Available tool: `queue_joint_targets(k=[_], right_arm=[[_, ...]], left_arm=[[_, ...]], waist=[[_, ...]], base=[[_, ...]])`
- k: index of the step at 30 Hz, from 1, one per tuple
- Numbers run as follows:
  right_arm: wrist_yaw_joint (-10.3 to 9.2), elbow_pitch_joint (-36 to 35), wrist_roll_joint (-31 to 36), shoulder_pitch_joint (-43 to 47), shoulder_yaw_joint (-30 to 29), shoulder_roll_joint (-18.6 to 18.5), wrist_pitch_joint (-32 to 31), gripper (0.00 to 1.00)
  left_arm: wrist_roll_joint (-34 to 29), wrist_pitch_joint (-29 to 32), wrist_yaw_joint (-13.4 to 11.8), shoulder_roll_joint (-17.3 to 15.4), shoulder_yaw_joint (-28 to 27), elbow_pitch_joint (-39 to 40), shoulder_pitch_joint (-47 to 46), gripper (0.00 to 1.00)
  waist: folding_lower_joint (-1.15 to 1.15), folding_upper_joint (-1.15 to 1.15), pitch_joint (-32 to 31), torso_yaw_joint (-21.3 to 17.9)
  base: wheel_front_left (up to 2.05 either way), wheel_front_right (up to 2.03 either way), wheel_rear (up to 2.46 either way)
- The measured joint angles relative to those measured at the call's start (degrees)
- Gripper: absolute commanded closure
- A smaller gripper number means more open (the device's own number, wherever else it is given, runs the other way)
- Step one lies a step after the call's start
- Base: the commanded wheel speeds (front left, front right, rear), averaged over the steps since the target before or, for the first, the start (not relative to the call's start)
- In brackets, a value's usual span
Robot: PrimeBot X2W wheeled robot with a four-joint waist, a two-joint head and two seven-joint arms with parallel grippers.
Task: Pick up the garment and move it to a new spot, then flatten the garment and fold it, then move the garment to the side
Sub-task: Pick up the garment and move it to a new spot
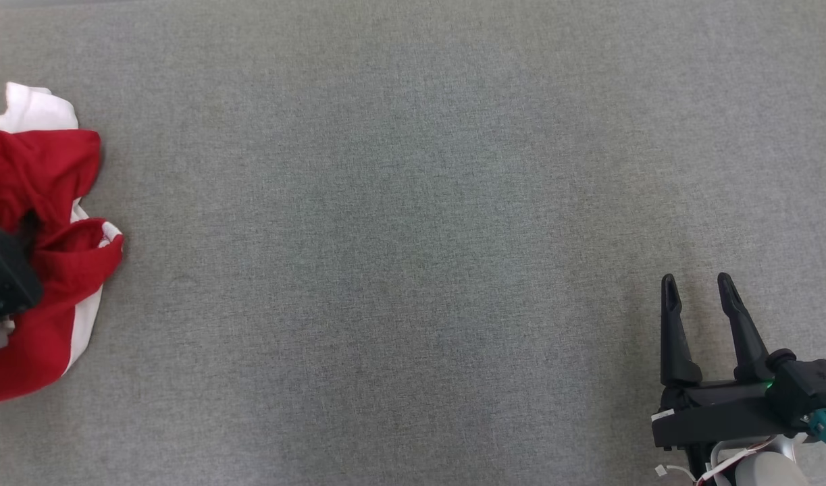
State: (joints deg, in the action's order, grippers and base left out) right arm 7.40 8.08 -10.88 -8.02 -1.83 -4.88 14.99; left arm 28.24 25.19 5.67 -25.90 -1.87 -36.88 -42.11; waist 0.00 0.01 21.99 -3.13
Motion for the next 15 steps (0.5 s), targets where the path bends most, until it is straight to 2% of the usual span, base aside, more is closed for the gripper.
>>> queue_joint_targets(k=[3, 15], right_arm=[[0.00, 0.2, 0.0, 0.0, 0.2, 0.0, 0.0, 0.00], [0.00, 0.7, -0.3, 1.0, 1.5, 0.7, 0.0, 0.00]], left_arm=[[1.5, -4.1, 0.7, 0.3, -0.8, 1.7, 0.4, 1.00], [-1.9, -17.9, 0.9, -0.7, 0.8, 10.9, -2.1, 1.00]], waist=[[0.00, 0.00, -0.5, 0.1], [-0.01, -0.01, -5.8, 0.3]], base=[[0.00, 0.00, 0.00], [0.00, 0.00, 0.00]])
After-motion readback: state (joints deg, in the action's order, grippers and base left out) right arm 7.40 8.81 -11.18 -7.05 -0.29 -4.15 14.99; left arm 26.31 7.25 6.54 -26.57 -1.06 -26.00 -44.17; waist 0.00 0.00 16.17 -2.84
